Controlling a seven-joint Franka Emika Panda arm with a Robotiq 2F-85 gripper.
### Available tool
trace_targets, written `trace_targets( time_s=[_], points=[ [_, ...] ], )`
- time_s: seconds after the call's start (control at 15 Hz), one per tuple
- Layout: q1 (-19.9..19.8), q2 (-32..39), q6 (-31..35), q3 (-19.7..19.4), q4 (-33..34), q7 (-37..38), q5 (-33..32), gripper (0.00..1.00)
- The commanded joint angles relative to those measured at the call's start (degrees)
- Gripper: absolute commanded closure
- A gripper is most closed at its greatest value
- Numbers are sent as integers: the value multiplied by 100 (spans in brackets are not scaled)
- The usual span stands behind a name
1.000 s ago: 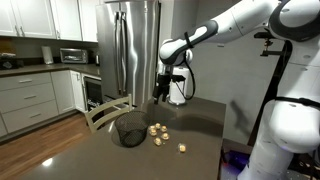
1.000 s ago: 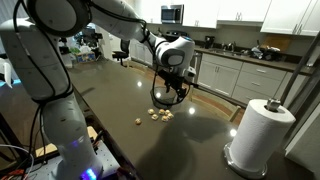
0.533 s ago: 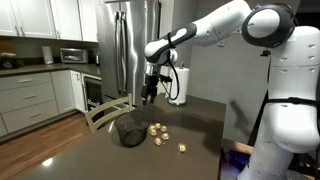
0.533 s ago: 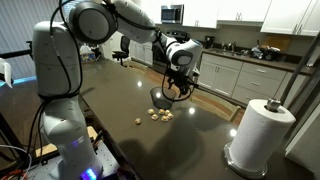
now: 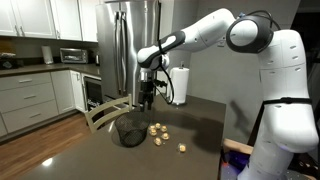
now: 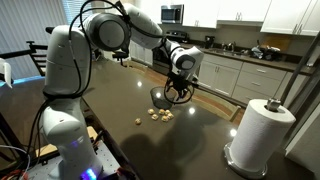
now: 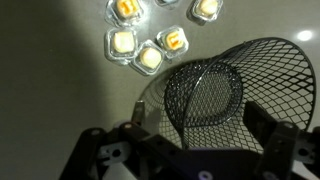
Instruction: Move the black basket to the right side of the countertop
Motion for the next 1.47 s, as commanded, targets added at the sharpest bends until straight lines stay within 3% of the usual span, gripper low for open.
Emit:
trace_targets(
  time_s=[0.0, 0.33, 0.4, 1.07, 1.4],
  points=[
    [-41, 119, 152, 107, 40, 101, -235, 0],
    [73, 210, 785, 112, -151, 365, -715, 0],
    [90, 228, 953, 126, -204, 420, -811, 21],
    [151, 25, 1476, 217, -678, 758, -1093, 87],
    [294, -167, 1361, 253, -762, 975, -1302, 98]
  ],
)
